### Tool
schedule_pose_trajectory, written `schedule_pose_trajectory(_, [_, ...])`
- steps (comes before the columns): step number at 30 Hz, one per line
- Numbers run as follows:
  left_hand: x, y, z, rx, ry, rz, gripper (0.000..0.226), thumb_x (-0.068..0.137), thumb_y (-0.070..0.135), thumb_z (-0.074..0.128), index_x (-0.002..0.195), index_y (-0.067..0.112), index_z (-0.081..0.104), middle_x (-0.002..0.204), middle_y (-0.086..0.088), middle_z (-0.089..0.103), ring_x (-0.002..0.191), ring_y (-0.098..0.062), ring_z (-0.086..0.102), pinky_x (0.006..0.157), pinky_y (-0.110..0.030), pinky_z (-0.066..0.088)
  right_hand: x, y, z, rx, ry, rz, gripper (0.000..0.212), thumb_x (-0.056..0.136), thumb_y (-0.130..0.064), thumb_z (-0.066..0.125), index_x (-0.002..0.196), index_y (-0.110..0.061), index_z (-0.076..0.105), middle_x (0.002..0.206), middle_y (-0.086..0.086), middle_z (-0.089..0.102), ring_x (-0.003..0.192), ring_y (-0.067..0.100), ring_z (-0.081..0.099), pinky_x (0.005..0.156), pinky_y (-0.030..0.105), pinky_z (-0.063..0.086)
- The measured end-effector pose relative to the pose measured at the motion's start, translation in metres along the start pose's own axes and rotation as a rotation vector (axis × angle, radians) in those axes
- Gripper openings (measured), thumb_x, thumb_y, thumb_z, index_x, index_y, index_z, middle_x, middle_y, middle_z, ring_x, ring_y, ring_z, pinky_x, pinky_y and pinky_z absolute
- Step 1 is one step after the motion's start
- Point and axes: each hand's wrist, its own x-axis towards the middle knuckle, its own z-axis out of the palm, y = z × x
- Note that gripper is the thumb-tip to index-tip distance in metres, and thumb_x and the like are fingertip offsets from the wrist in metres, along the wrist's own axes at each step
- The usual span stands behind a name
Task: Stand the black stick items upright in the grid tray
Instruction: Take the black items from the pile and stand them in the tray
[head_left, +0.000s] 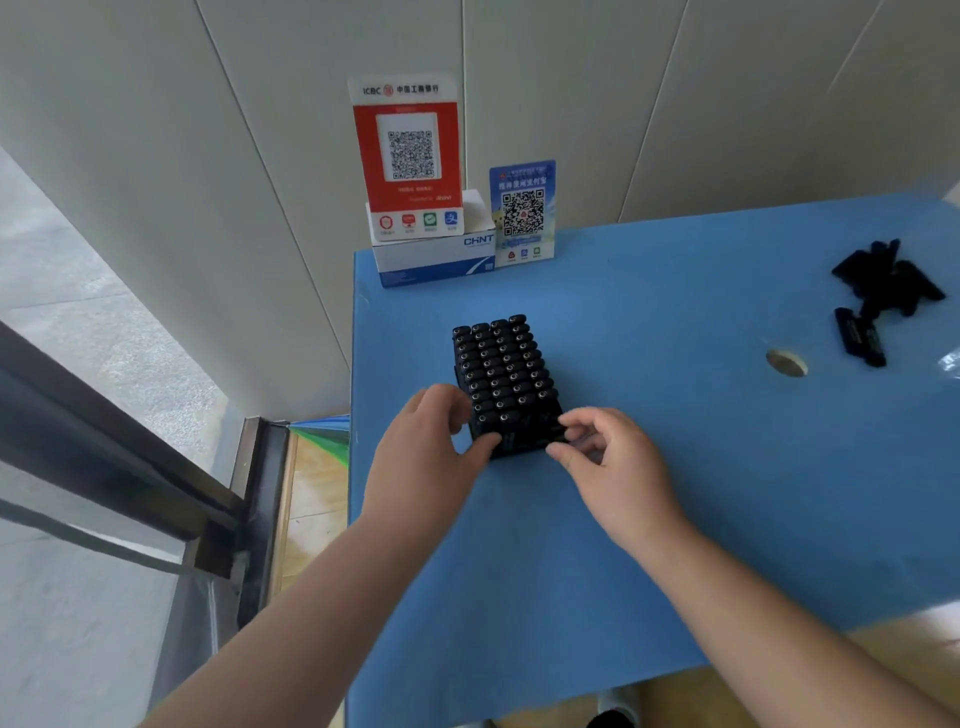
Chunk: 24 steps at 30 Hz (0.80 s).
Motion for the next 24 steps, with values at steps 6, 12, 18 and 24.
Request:
schedule_pose_trajectory(6, [0.008, 0.043, -0.007, 0.211, 0.041, 0.251, 0.048, 0.082, 0.034, 0.076, 0.124, 0.025, 0.055, 0.12, 0.004, 0.053, 0.116, -0.02, 0.042, 0.094, -0.027, 0.035, -0.005, 0.008, -0.07, -0.077, 0.091, 0.038, 0.028, 0.084, -0.023, 0.079, 0.1, -0.039, 0.061, 0.1, -0.015, 0.064, 0.091, 0.001, 0.062, 0.085, 0.03, 0.053])
schedule_pose_trajectory(12, [0.002, 0.096, 0.032, 0.377, -0.151, 0.496, 0.053, 0.086, 0.037, 0.068, 0.133, 0.016, 0.056, 0.133, -0.002, 0.056, 0.126, -0.026, 0.047, 0.108, -0.035, 0.036, -0.025, 0.025, -0.152, -0.479, 0.098, 0.056, 0.044, 0.087, -0.031, 0.074, 0.128, -0.019, 0.06, 0.123, -0.01, 0.055, 0.117, 0.014, 0.056, 0.1, 0.035, 0.048])
schedule_pose_trajectory(18, [-0.013, 0.143, 0.094, 0.423, -0.311, 0.554, 0.058, 0.093, 0.049, 0.054, 0.145, 0.025, 0.041, 0.149, 0.003, 0.041, 0.137, -0.022, 0.036, 0.112, -0.034, 0.033, -0.057, 0.05, -0.223, -0.623, 0.165, 0.141, 0.049, 0.086, -0.036, 0.073, 0.13, -0.019, 0.06, 0.126, -0.006, 0.058, 0.12, 0.019, 0.056, 0.102, 0.035, 0.045])
schedule_pose_trajectory(24, [-0.035, 0.215, 0.155, 0.389, -0.348, 0.608, 0.057, 0.093, 0.049, 0.053, 0.143, 0.025, 0.043, 0.145, 0.003, 0.044, 0.135, -0.022, 0.037, 0.11, -0.034, 0.035, -0.095, 0.086, -0.296, -0.665, 0.199, 0.24, 0.051, 0.086, -0.036, 0.073, 0.132, -0.02, 0.058, 0.129, -0.004, 0.058, 0.123, 0.021, 0.054, 0.104, 0.035, 0.043])
